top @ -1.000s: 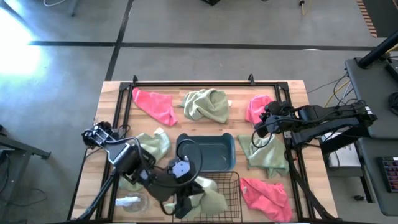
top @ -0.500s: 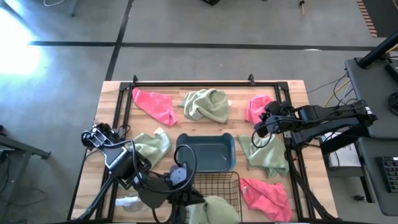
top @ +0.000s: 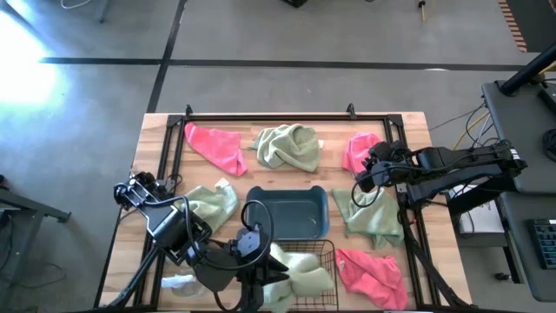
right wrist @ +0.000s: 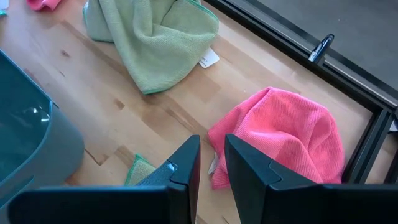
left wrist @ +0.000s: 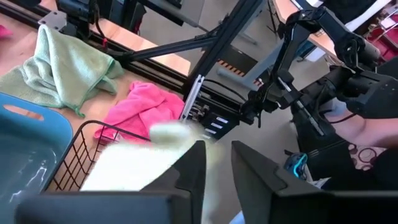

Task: Sort microfiber towel by color & place in baskets
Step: Put the top left green microfiber towel into the mesh storage bin, then put the top green microfiber towel into the mesh storage bin

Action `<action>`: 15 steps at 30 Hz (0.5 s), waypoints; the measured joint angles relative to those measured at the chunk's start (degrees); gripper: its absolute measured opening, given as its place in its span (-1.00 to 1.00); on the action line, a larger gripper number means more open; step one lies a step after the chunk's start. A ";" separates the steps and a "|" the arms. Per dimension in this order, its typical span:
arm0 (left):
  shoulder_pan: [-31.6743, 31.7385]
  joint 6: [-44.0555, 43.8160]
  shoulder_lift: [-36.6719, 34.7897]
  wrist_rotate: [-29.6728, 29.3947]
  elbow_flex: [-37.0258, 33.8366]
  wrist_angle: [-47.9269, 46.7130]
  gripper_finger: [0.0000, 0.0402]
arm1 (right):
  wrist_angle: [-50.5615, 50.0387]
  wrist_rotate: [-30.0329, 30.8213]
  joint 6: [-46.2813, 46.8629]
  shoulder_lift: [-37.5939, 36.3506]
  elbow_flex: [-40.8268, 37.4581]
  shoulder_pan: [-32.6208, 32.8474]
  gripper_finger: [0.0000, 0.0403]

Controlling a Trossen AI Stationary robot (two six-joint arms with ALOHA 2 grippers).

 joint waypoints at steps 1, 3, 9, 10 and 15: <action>0.00 0.00 0.00 0.00 0.00 0.00 -0.65 | 0.00 -0.01 -0.01 0.00 -0.01 -0.02 -0.66; 0.00 0.09 0.00 0.00 0.00 0.00 -0.60 | 0.00 0.01 -0.03 0.00 -0.01 -0.02 -0.66; 0.07 0.98 0.00 -0.49 0.00 -0.82 -0.55 | 0.00 -0.01 -0.15 0.02 -0.01 -0.02 -0.66; 0.07 1.17 0.00 -0.92 0.00 -1.62 -0.55 | 0.00 -0.02 -0.15 0.00 0.00 -0.02 -0.66; 0.26 -2.35 0.00 -9.40 0.00 -13.91 -0.56 | 0.00 -0.28 -0.15 0.01 -0.01 -0.02 -0.66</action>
